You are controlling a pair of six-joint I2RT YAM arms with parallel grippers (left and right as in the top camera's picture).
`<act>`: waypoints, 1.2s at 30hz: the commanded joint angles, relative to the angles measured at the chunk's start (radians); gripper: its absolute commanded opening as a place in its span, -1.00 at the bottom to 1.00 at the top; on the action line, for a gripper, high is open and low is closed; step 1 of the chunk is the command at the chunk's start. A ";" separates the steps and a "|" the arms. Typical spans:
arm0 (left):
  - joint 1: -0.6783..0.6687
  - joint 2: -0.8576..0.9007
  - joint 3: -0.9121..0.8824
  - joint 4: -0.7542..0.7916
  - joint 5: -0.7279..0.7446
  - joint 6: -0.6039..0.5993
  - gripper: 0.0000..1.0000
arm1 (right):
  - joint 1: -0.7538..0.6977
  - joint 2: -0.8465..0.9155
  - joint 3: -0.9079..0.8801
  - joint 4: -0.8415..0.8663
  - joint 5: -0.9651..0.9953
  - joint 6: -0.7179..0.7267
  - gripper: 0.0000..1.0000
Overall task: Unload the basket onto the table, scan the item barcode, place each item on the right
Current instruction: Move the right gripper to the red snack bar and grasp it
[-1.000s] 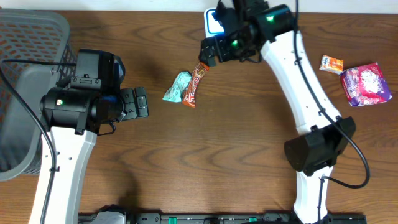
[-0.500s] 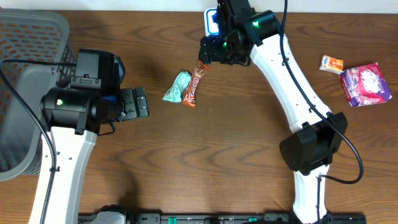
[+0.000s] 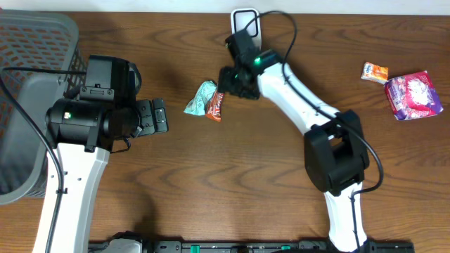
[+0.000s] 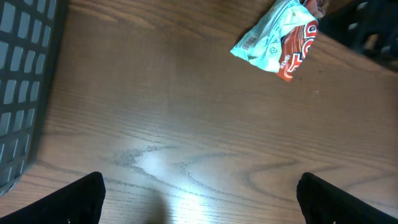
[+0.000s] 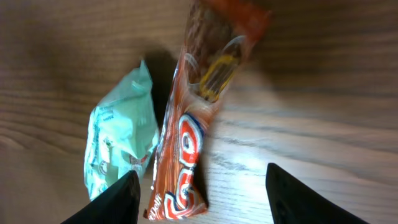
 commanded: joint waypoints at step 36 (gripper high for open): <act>0.005 0.003 0.005 -0.002 -0.009 -0.006 0.95 | 0.074 -0.005 -0.271 0.367 0.174 0.090 0.00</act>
